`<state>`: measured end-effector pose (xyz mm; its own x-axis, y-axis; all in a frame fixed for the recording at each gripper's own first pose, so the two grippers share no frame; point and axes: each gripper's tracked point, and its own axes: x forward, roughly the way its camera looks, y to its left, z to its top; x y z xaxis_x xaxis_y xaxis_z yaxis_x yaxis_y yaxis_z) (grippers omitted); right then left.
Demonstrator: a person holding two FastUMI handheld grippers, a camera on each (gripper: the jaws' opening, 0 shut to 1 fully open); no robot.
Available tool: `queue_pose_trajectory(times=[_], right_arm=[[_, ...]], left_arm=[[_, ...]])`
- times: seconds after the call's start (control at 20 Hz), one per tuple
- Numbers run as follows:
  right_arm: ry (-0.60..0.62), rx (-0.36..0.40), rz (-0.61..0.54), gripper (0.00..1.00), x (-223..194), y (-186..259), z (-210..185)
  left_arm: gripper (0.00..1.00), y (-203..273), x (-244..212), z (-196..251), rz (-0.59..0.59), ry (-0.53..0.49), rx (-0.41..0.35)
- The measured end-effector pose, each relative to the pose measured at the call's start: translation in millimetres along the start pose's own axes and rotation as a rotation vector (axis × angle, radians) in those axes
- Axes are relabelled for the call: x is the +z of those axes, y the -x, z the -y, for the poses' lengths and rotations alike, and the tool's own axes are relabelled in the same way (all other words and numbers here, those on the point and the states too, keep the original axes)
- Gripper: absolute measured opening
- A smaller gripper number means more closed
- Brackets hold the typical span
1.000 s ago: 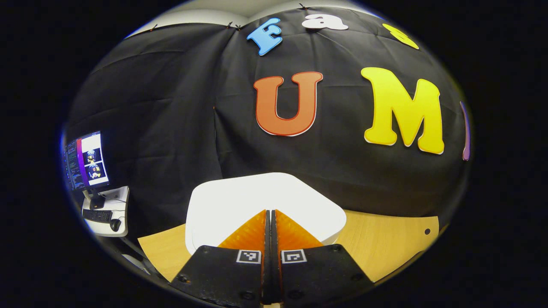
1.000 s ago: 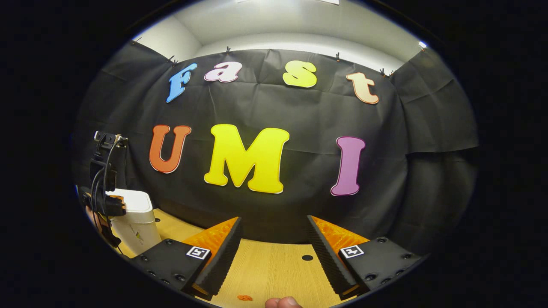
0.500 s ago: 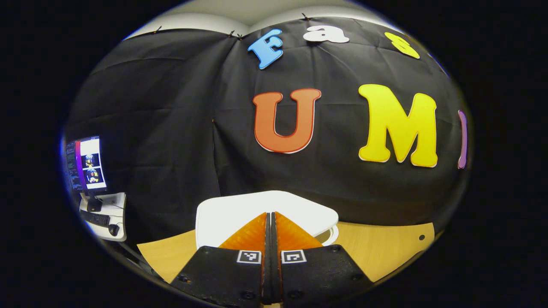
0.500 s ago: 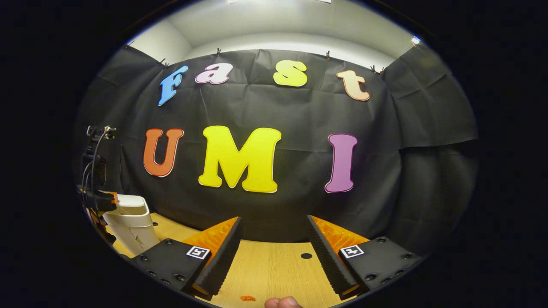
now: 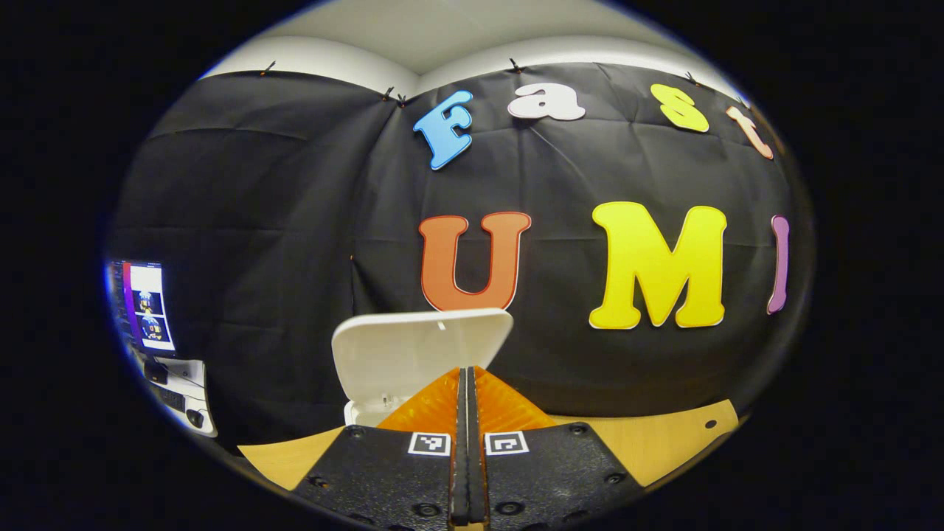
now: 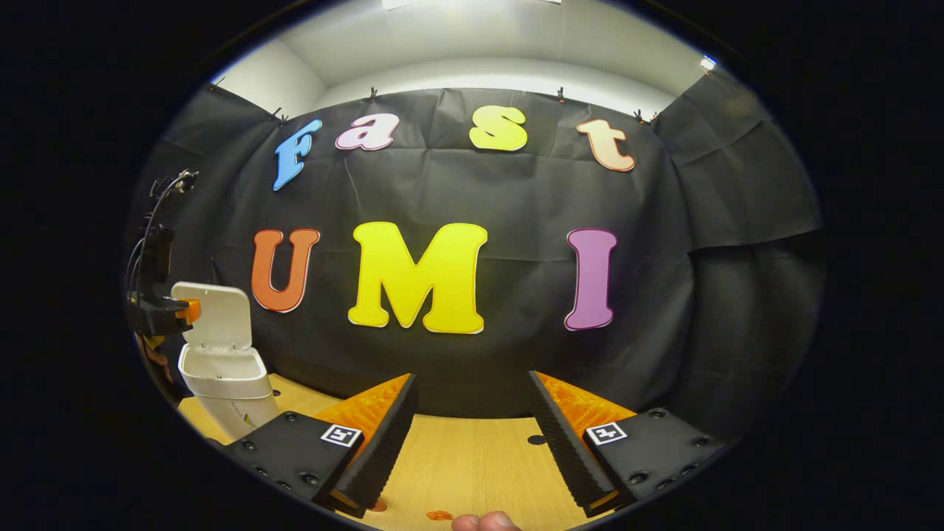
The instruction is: Press the lid of the desktop garbage bin to open it, pick up the crumpled paper on the desktop and throw it into the bin, then pick up the pop can on the desktop and drop it into the bin, and finally close the garbage bin lid.
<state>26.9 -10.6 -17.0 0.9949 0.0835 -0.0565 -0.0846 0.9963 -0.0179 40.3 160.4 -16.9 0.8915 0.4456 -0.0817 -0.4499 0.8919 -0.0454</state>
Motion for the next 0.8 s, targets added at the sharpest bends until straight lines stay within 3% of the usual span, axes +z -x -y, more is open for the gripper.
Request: queue_pose_trajectory(times=[0.1, 0.15, 0.2, 0.25, 0.35, 0.4, 0.45, 0.6, 0.8], right_arm=[[0.001, 0.022, -0.006, 0.94, -4.4, 2.1, -2.2], [0.003, 0.027, -0.012, 0.94, -9.0, 2.8, -2.3], [0.003, 0.028, -0.021, 0.93, -13.0, 4.1, -1.8], [0.0, 0.03, -0.031, 0.93, -17.4, 5.1, -1.4], [-0.008, 0.033, -0.049, 0.93, -26.0, 7.1, -1.0], [-0.007, 0.037, -0.058, 0.94, -29.8, 7.9, -0.4], [-0.006, 0.041, -0.067, 0.94, -33.8, 9.3, 0.3], [-0.013, 0.044, -0.104, 0.94, -49.5, 12.5, 9.4], [0.006, 0.086, -0.171, 0.93, -77.5, 16.1, 15.5]], left_arm=[[0.02, 9.6, 2.7, 6.8, 0.017, 0.025, -0.039], [0.14, 14.1, 4.2, 12.0, 0.026, 0.026, -0.066], [0.19, 18.5, 4.7, 16.0, 0.035, 0.016, -0.088], [0.38, 23.2, 4.9, 19.1, 0.045, 0.003, -0.114], [0.59, 32.5, 2.0, 30.7, 0.044, -0.014, -0.165], [0.58, 36.1, 0.4, 36.7, 0.042, -0.015, -0.191], [0.64, 39.8, -1.8, 42.8, 0.046, -0.012, -0.216], [0.97, 48.5, -14.0, 55.6, 0.037, -0.036, -0.27], [0.99, 69.6, -25.9, 65.0, 0.017, -0.06, -0.32]])
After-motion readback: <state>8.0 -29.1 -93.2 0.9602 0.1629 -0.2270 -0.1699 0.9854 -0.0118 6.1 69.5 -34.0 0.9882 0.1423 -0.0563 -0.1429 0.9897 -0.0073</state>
